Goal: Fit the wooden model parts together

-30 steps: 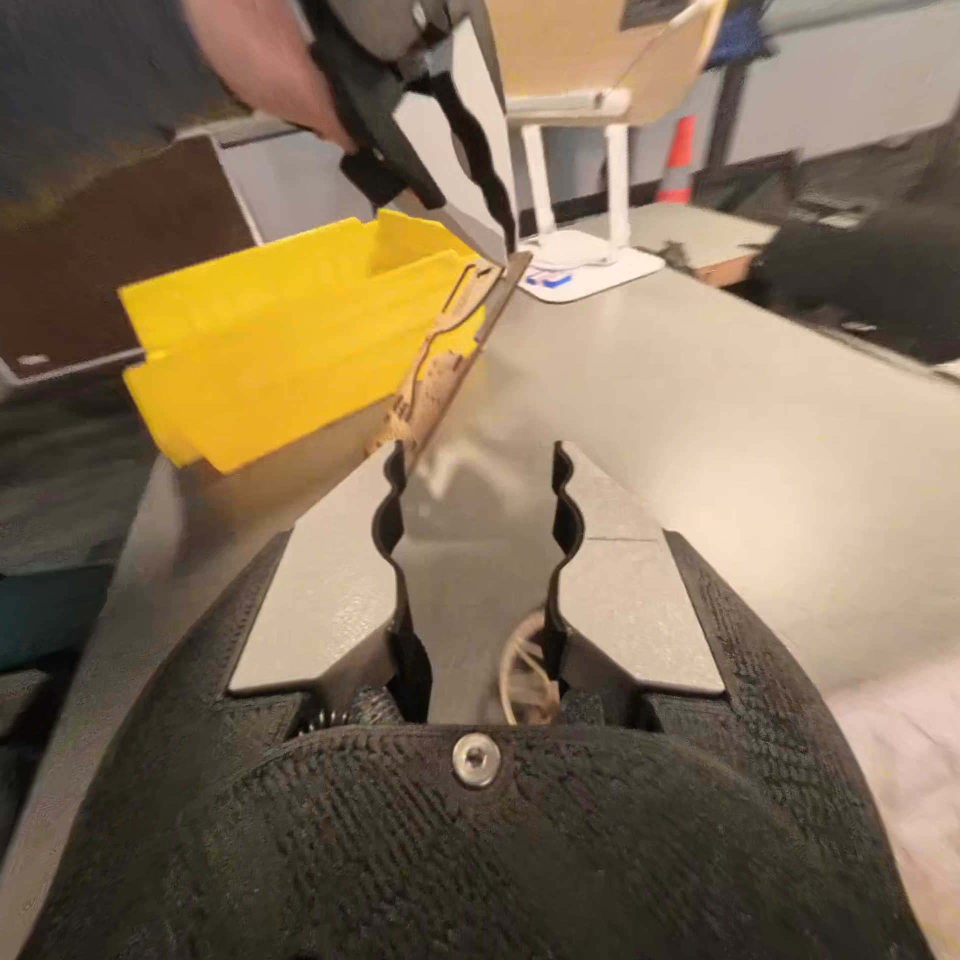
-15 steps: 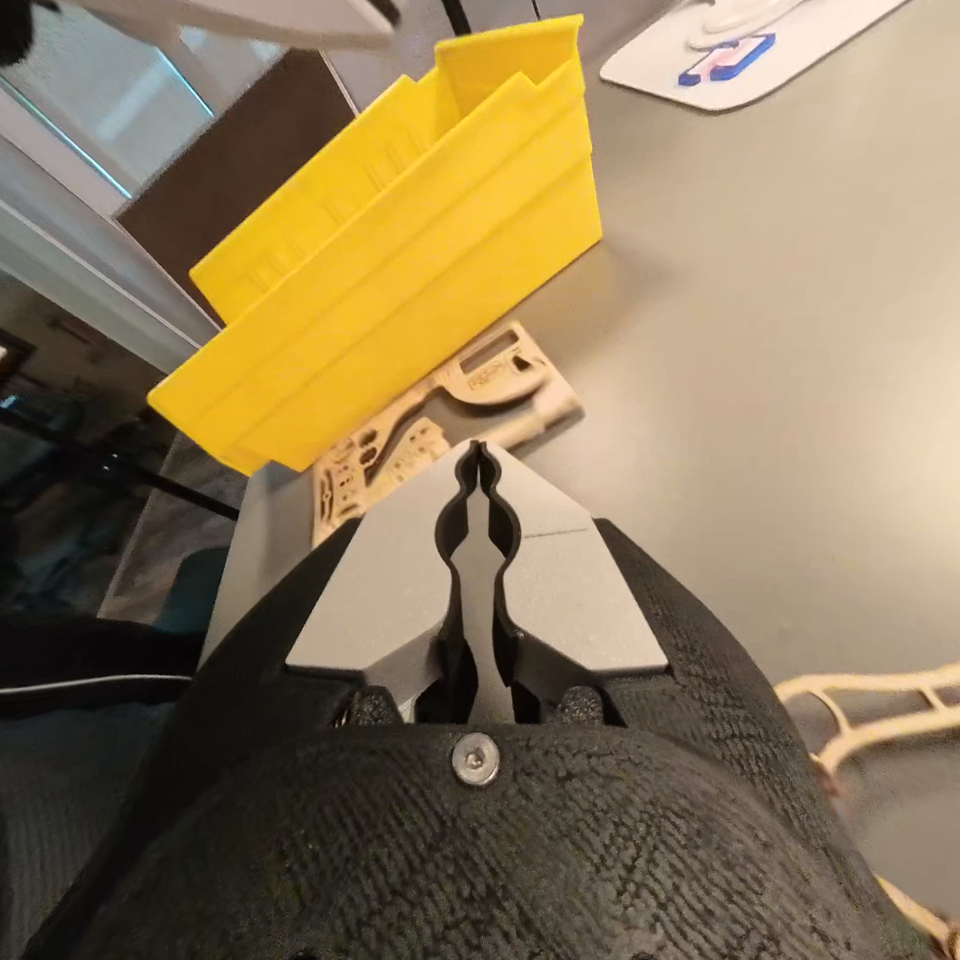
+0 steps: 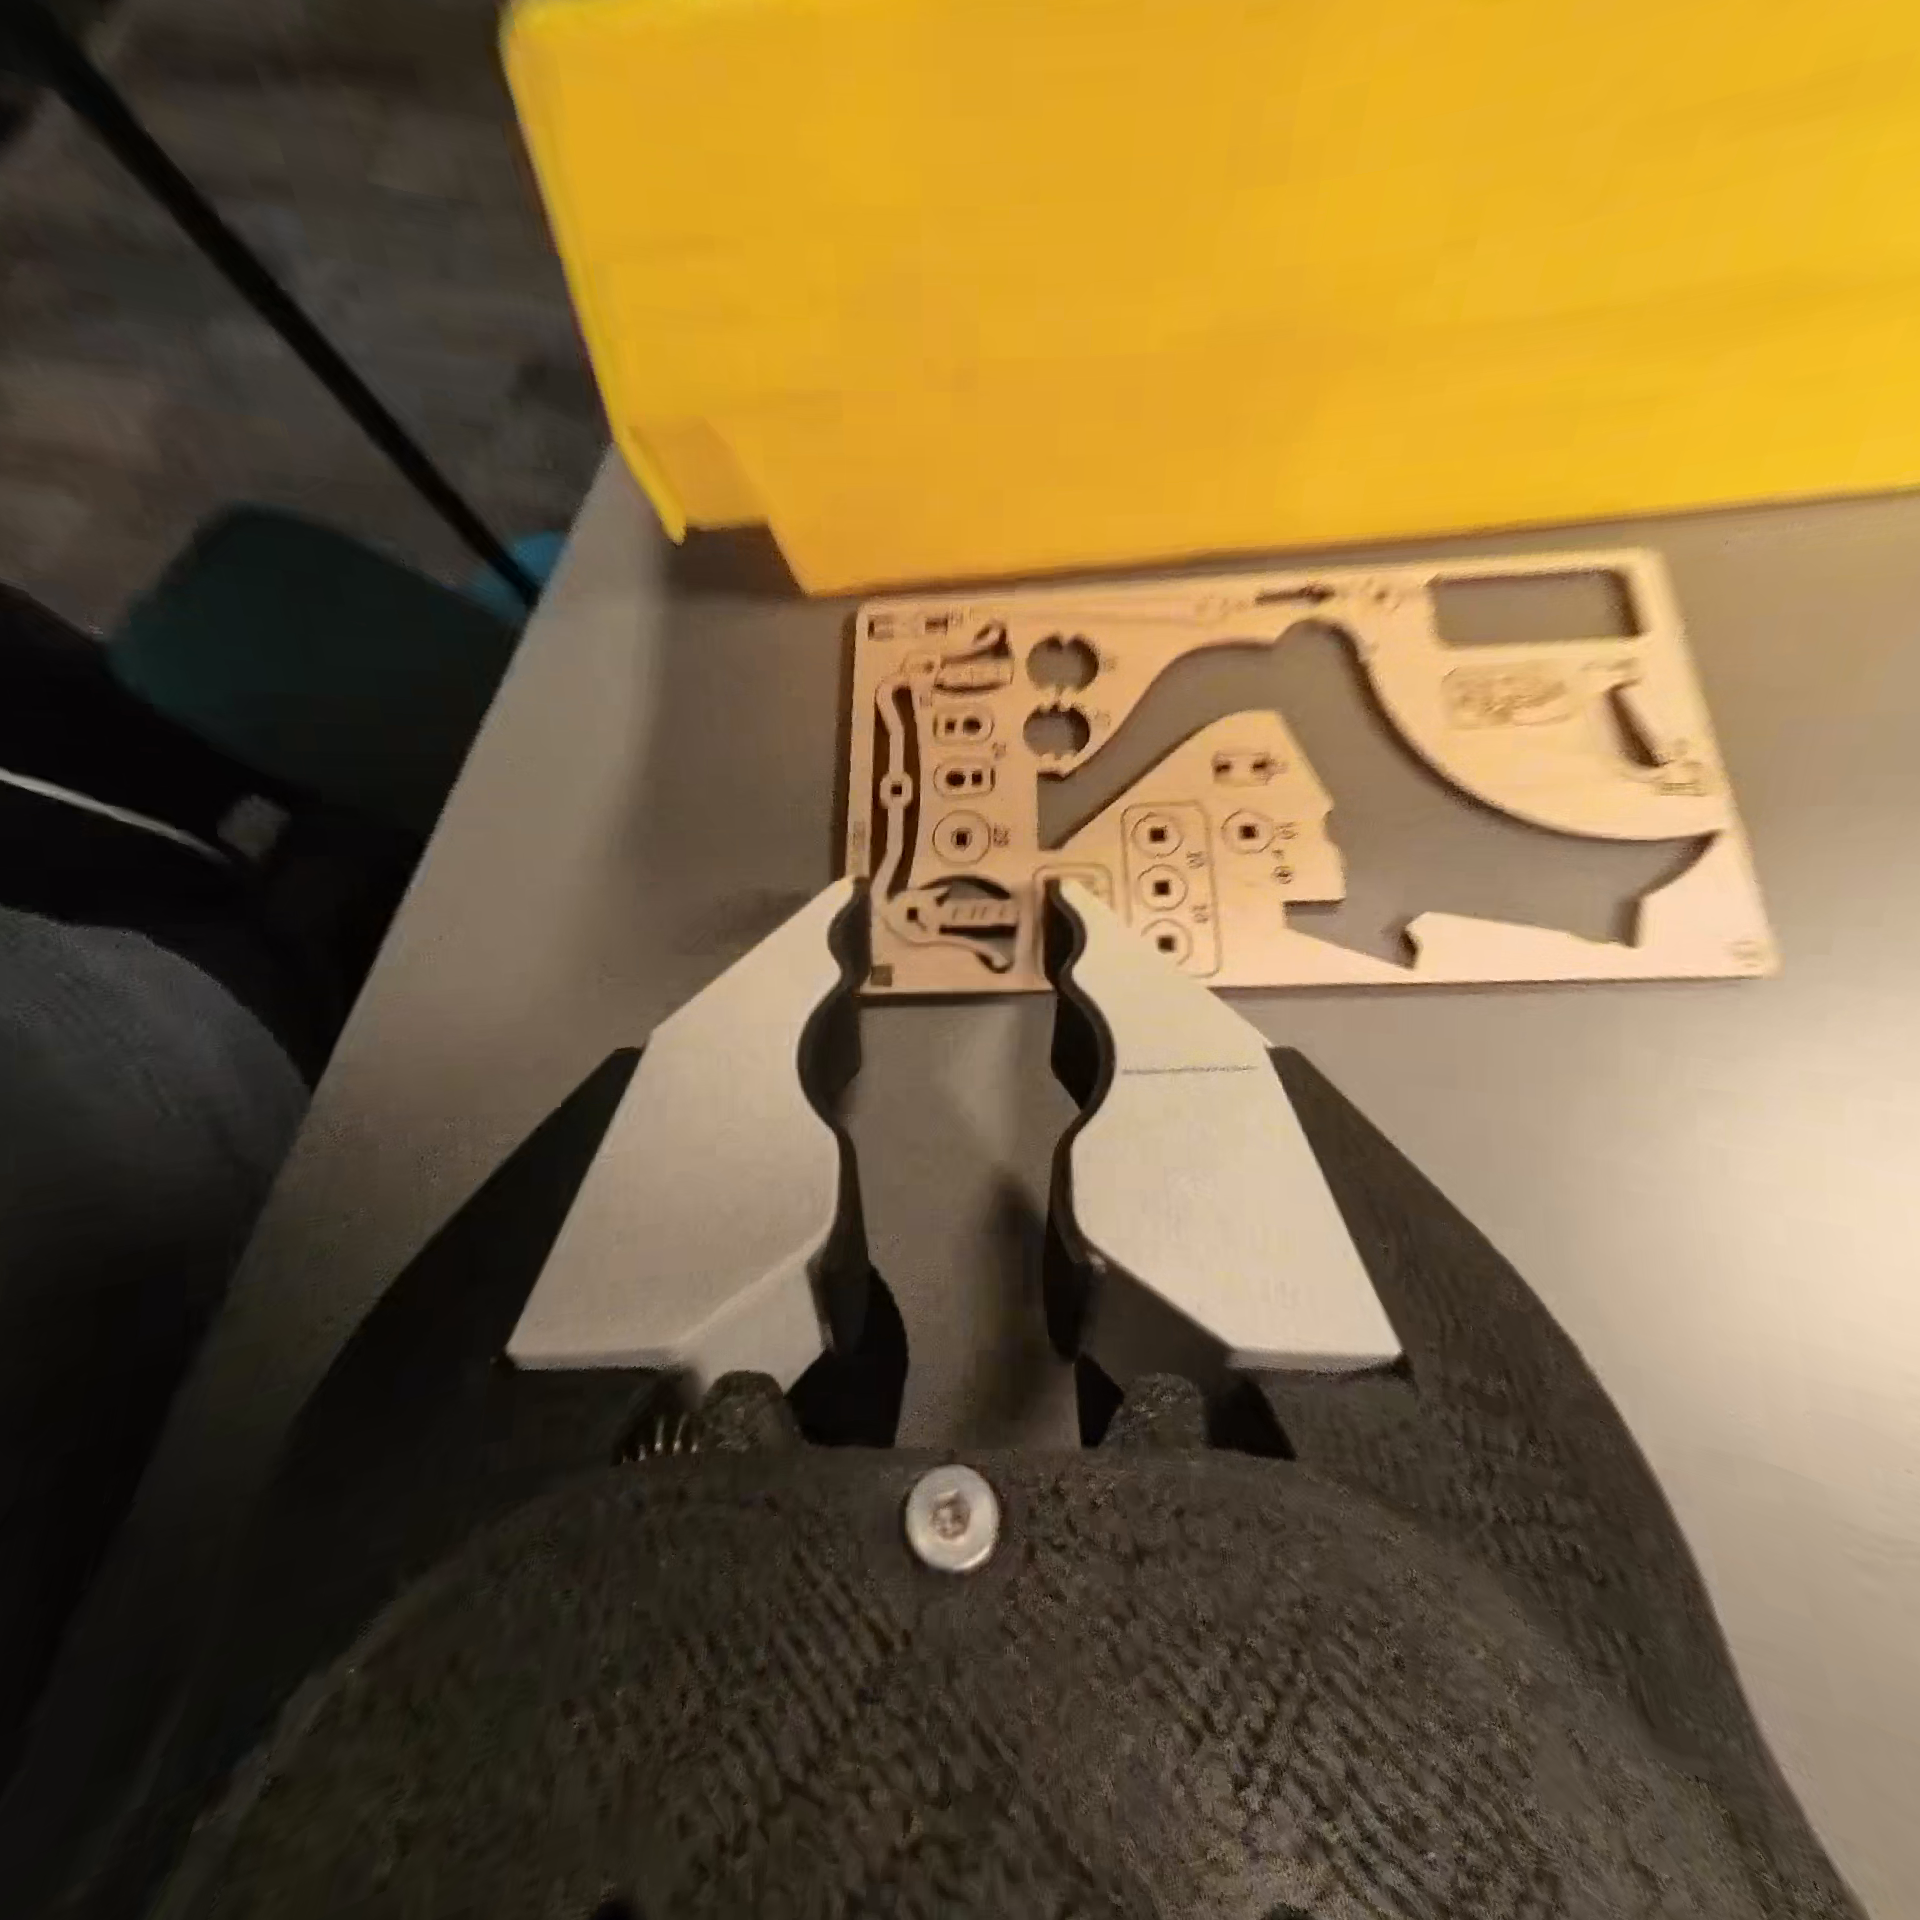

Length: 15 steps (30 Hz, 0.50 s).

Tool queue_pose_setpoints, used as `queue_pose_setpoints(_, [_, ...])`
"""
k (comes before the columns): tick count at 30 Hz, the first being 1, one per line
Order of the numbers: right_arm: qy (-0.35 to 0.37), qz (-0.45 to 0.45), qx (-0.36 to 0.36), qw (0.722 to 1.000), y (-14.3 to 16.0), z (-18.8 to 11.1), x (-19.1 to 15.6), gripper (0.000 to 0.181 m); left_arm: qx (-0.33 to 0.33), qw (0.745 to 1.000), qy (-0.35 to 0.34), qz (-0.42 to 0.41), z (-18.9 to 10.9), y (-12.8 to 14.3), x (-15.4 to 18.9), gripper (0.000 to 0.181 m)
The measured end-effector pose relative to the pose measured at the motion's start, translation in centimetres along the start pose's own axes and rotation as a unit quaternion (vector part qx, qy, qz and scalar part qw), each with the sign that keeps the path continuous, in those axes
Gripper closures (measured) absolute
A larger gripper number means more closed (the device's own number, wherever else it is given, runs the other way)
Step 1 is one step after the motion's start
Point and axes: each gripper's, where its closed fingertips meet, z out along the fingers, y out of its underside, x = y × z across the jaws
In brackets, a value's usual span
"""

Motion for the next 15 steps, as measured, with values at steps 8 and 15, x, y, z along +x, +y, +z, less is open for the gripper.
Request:
queue_pose_setpoints(8, [-0.049,0.086,-0.029,0.995,3.0,-3.4,-2.6,0.149,0.006,0.996,0.083,-0.025,-1.1,4.3,5.6,0.156])
queue_pose_setpoints(15, [-0.063,0.142,-0.021,0.988,6.4,-6.9,-7.8,0.151,0.013,0.975,0.215,-0.059,-0.9,7.2,12.7,0.131])
